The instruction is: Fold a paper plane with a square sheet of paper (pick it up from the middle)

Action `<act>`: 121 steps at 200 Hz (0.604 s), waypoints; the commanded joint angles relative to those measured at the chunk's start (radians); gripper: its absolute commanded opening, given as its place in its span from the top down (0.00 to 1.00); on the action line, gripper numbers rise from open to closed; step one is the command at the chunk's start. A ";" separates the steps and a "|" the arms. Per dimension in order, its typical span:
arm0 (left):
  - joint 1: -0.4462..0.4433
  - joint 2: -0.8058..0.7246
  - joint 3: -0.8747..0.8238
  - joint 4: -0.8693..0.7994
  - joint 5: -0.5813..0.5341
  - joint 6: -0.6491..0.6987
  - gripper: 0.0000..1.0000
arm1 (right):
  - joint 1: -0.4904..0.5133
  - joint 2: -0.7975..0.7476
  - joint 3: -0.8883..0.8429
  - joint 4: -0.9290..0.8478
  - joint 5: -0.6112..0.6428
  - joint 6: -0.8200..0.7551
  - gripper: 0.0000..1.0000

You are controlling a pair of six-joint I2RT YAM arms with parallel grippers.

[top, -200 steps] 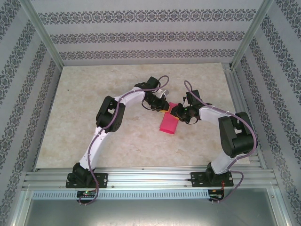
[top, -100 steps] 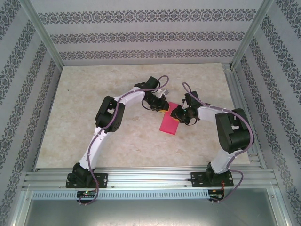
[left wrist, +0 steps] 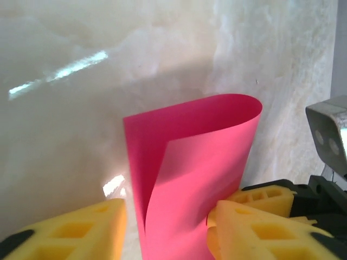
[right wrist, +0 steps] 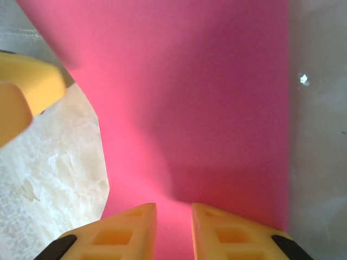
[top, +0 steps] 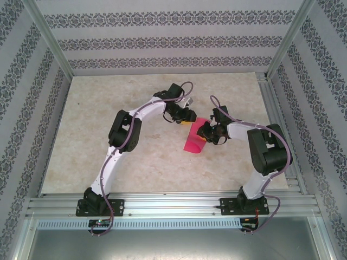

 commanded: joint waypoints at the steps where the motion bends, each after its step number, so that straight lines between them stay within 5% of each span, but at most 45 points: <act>1: 0.015 -0.118 -0.089 0.069 -0.015 -0.043 0.58 | 0.012 0.014 -0.004 0.020 0.002 -0.013 0.76; 26: 0.013 -0.154 -0.160 0.166 0.058 -0.101 0.72 | 0.013 0.017 -0.005 0.029 -0.007 -0.016 0.75; 121: 0.003 -0.036 -0.139 0.291 0.160 -0.259 0.81 | 0.013 0.017 -0.005 0.031 -0.009 -0.017 0.75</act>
